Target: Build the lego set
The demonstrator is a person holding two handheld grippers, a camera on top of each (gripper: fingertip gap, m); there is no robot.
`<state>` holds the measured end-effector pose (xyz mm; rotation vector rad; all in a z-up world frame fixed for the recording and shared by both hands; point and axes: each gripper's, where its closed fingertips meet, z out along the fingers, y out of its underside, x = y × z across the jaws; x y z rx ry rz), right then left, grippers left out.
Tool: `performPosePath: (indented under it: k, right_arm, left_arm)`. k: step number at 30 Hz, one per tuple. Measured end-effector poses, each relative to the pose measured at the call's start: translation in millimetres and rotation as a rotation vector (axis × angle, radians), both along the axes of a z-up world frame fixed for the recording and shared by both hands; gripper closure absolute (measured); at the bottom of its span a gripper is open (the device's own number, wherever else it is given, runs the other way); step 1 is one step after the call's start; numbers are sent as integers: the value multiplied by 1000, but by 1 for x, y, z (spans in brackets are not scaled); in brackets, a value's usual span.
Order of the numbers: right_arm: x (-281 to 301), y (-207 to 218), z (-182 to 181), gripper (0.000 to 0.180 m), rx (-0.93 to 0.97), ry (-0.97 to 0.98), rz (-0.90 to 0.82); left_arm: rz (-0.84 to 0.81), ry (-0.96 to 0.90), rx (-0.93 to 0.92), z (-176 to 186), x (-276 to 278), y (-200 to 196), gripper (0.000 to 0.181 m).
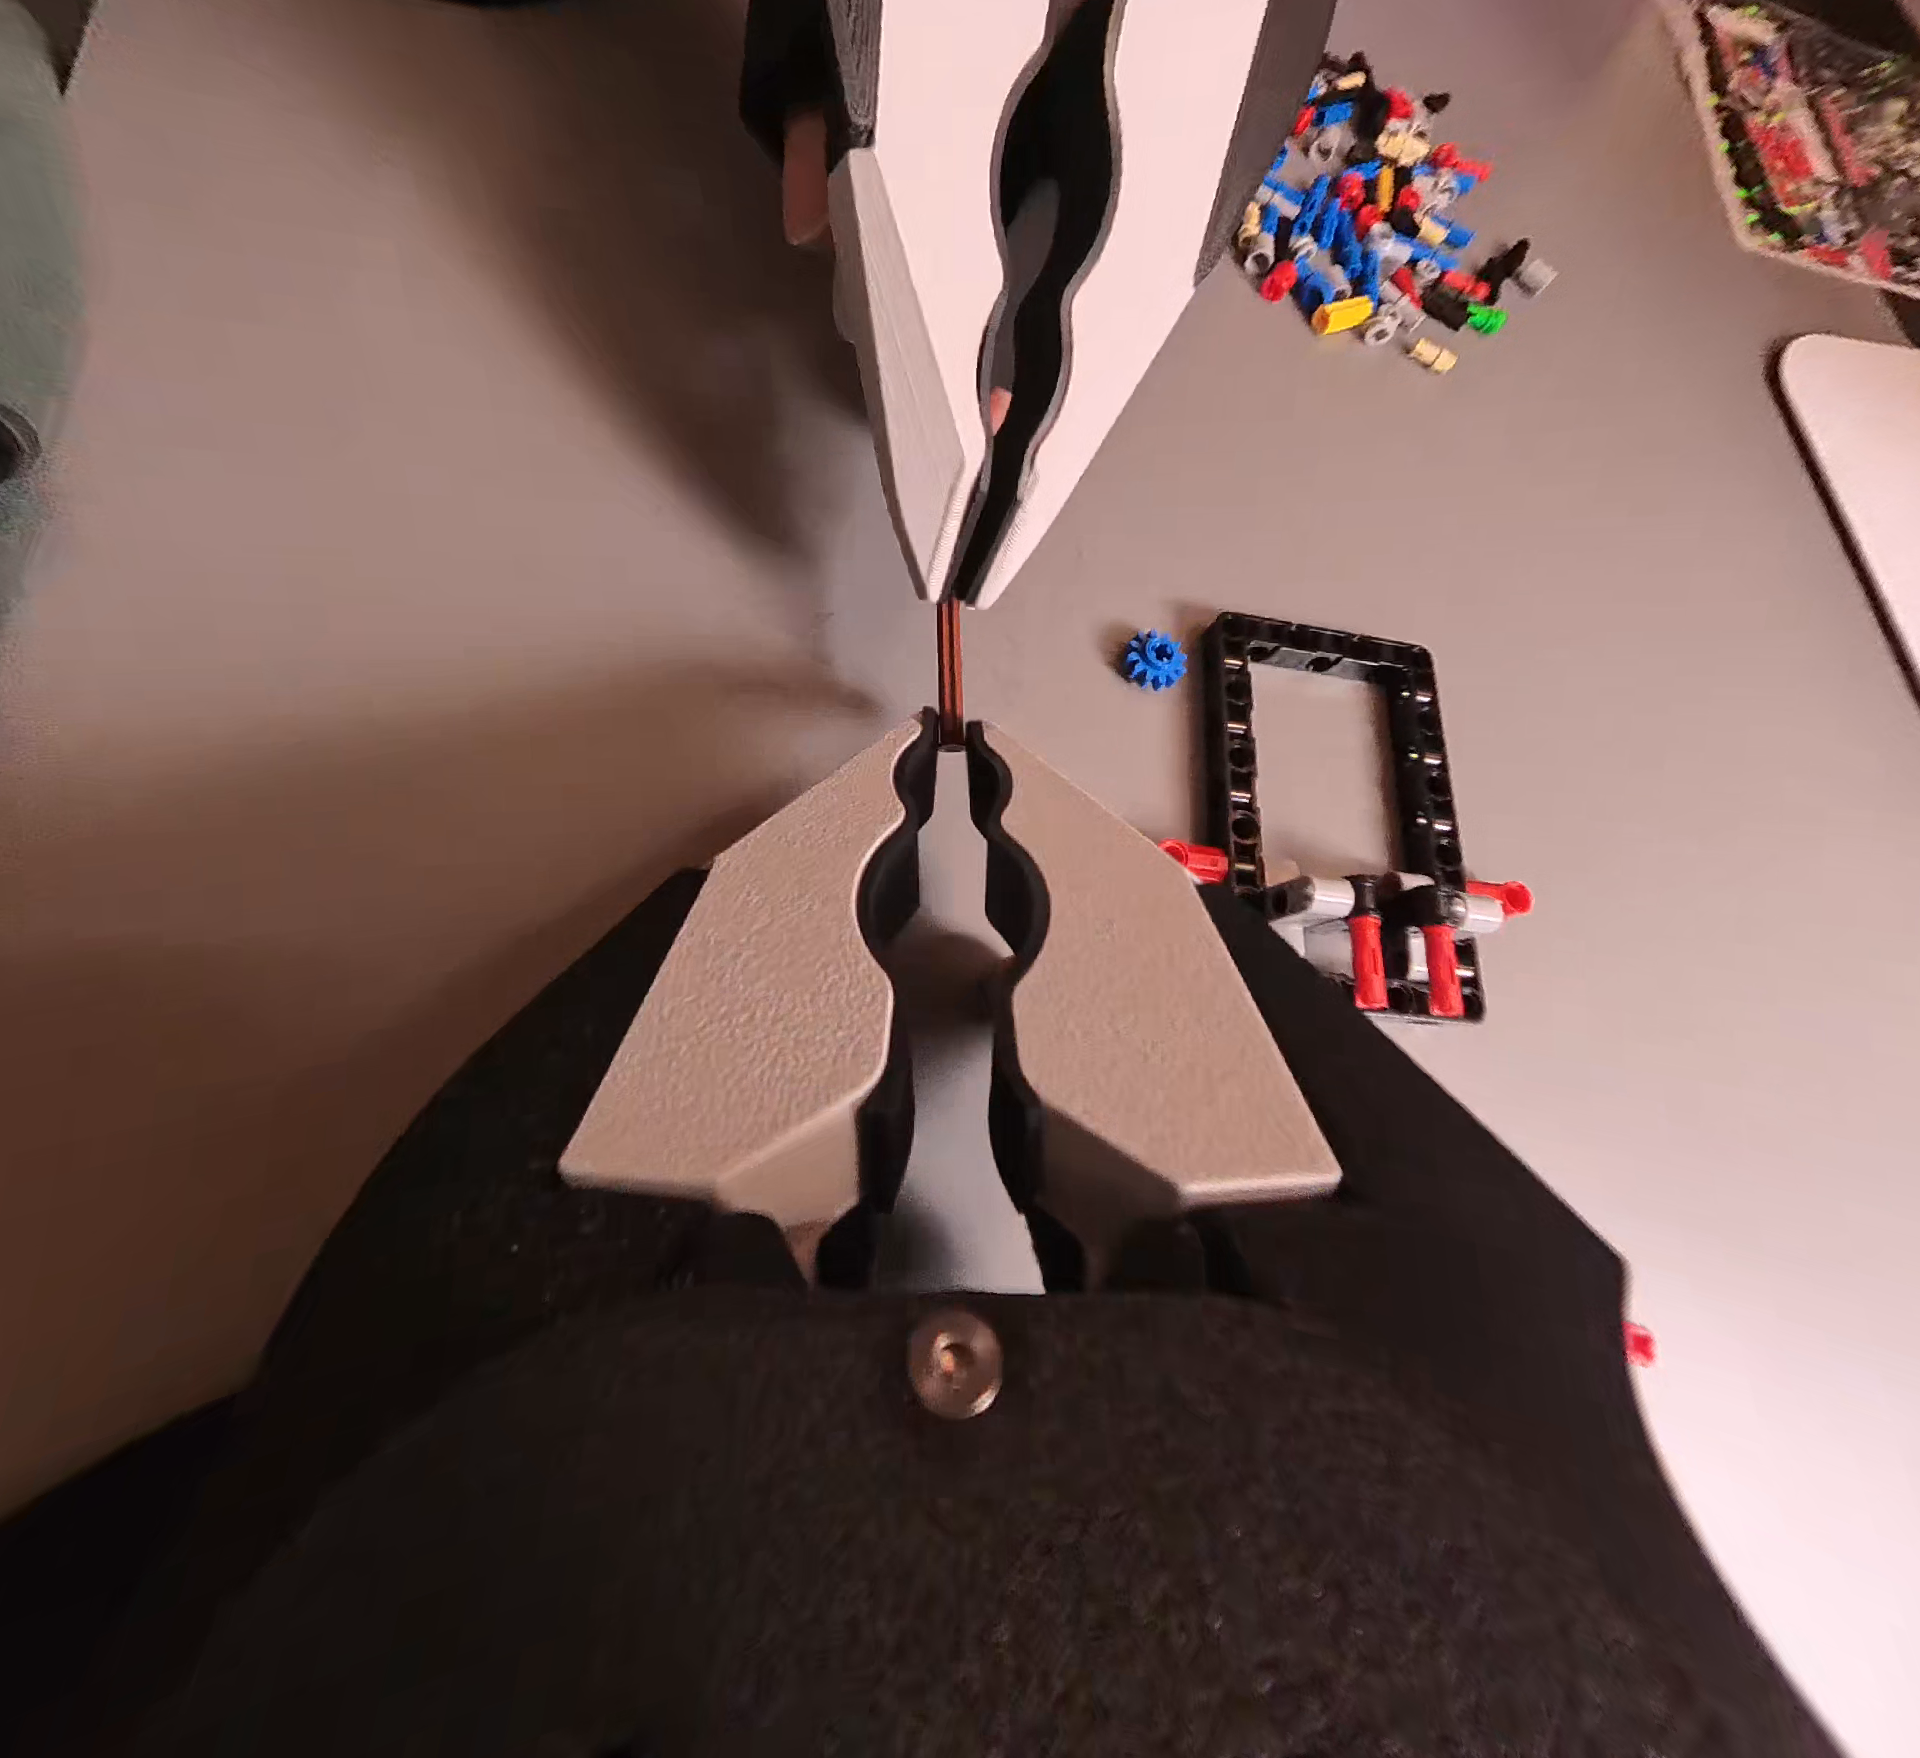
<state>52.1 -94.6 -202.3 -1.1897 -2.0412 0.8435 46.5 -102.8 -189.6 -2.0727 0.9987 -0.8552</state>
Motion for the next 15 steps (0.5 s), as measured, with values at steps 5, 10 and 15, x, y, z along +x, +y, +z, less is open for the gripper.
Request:
performPosePath:
  k: [5,10,15]
  right_arm:
    - [-3,5,-4,176,29,-35,18]
    - [3,12,-12,176,162,-110,16]
    - [7,18,-13,176,198,-186,20]
  left_arm:
    - [37,49,18,-12,-4,4,178]
    - [30,96,53,-17,-5,5,178]
    - [77,85,115,-6,-10,13,170]
